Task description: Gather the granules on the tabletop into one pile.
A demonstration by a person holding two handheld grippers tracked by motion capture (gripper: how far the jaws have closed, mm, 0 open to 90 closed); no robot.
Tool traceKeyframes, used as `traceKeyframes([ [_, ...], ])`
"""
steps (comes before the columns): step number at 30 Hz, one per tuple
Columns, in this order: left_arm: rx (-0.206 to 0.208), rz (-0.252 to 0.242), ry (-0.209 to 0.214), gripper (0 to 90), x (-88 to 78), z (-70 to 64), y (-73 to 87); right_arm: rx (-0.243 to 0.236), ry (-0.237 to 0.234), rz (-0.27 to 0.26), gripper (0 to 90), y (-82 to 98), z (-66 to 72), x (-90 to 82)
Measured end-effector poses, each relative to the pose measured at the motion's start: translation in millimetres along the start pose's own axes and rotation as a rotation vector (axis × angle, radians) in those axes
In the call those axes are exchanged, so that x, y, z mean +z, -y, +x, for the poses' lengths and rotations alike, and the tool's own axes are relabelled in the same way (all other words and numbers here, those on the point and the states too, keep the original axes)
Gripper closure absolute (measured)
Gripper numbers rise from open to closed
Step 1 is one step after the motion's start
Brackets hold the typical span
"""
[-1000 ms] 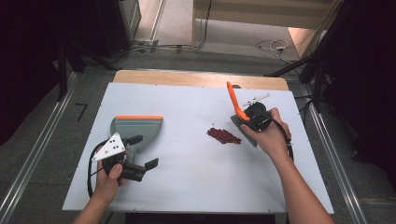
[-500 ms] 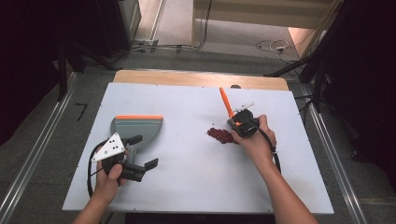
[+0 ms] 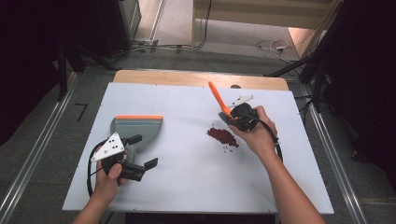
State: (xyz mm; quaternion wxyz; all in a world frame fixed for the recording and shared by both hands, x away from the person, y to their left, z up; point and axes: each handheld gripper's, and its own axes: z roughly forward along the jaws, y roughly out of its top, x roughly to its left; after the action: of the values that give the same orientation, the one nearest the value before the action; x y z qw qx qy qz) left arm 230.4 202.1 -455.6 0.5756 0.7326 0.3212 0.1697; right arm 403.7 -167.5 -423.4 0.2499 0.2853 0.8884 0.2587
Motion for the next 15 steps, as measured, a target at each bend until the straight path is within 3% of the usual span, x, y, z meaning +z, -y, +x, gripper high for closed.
traceKeyframes([
  [1, 0.000, 0.000, 0.000, 0.0, 0.1, -0.3, 0.0, -0.093, 0.001, -0.025, 68.5, -4.0, -2.0, 2.3],
  [4, 0.000, -0.002, -0.002, 0.0, -0.8, -0.1, -0.2, -0.253, -0.077, -0.046, 68.4, -17.8, -6.5, 12.8],
  [6, -0.003, -0.002, -0.004, 0.0, -1.5, 0.6, -0.1, -0.365, -0.112, -0.090, 68.4, -23.3, -6.0, 23.9],
  [8, -0.001, -0.002, -0.003, 0.0, -1.9, 1.3, 0.1, -0.435, -0.145, -0.089, 68.4, -27.1, -4.2, 34.4],
  [10, -0.002, -0.003, -0.003, 0.0, -1.9, 1.8, 0.5, -0.493, -0.132, -0.092, 68.4, -28.3, -0.5, 45.5],
  [12, -0.004, -0.003, -0.002, 0.0, -1.9, 2.0, 0.7, -0.555, -0.149, -0.095, 68.4, -27.1, 3.4, 55.0],
  [15, -0.003, -0.004, -0.002, 0.0, -2.8, 2.6, 0.5, -0.580, -0.207, -0.119, 68.6, -24.2, 9.4, 60.8],
])
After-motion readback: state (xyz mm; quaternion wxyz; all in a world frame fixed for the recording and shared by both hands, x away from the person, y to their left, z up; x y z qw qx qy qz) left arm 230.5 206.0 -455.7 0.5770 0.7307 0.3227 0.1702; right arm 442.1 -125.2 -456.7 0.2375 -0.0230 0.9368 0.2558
